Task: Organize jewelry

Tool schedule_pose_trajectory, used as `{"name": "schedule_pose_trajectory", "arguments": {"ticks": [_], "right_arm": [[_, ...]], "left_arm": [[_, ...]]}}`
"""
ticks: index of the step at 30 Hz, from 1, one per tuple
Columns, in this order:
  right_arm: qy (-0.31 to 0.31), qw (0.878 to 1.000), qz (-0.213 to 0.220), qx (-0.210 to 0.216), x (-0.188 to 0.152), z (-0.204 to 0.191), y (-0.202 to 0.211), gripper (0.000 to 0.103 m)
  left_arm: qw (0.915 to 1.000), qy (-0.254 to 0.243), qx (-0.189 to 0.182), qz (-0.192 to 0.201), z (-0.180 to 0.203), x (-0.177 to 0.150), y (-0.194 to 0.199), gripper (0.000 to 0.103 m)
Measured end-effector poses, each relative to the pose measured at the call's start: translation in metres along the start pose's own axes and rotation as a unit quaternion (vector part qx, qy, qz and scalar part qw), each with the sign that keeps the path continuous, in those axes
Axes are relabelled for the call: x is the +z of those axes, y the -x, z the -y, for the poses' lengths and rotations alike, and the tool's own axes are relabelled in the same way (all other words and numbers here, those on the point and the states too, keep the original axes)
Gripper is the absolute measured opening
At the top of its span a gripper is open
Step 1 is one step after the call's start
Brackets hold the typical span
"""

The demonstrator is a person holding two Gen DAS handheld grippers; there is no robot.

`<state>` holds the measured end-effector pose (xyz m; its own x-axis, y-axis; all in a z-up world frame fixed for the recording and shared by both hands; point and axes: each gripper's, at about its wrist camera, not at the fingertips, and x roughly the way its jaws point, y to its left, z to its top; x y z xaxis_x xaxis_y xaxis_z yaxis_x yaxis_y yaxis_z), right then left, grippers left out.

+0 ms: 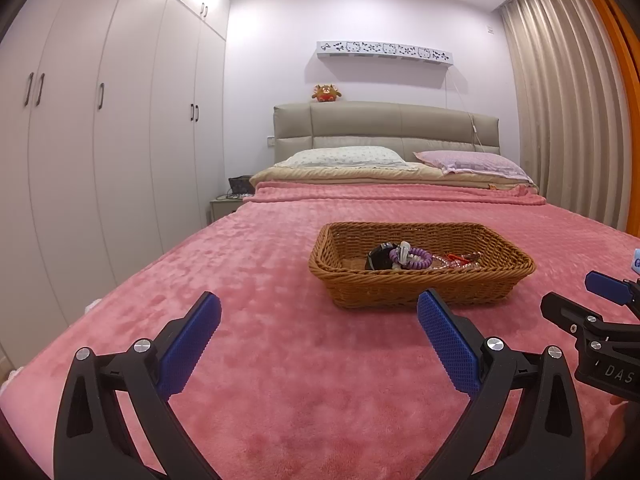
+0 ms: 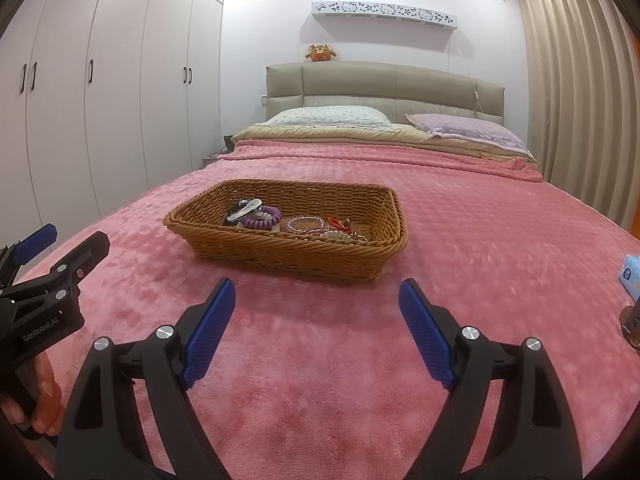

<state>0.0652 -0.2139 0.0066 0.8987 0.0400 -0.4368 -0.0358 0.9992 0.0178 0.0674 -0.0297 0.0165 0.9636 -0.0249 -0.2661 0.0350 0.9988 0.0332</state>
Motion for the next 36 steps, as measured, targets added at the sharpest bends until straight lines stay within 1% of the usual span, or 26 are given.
{"name": "schedule_pose_trajectory", "arguments": {"ticks": [7, 36], "right_arm": [[0.0, 1.0, 0.0, 0.0, 0.0001, 0.0003, 0.0004, 0.083], [0.001, 1.0, 0.0, -0.001, -0.0002, -0.0003, 0.0003, 0.083]], "left_arm": [[1.0, 0.0, -0.002, -0.003, 0.0001, -0.0009, -0.0011, 0.096], [1.0, 0.001, -0.003, -0.008, 0.0011, -0.0024, -0.0022, 0.096]]}}
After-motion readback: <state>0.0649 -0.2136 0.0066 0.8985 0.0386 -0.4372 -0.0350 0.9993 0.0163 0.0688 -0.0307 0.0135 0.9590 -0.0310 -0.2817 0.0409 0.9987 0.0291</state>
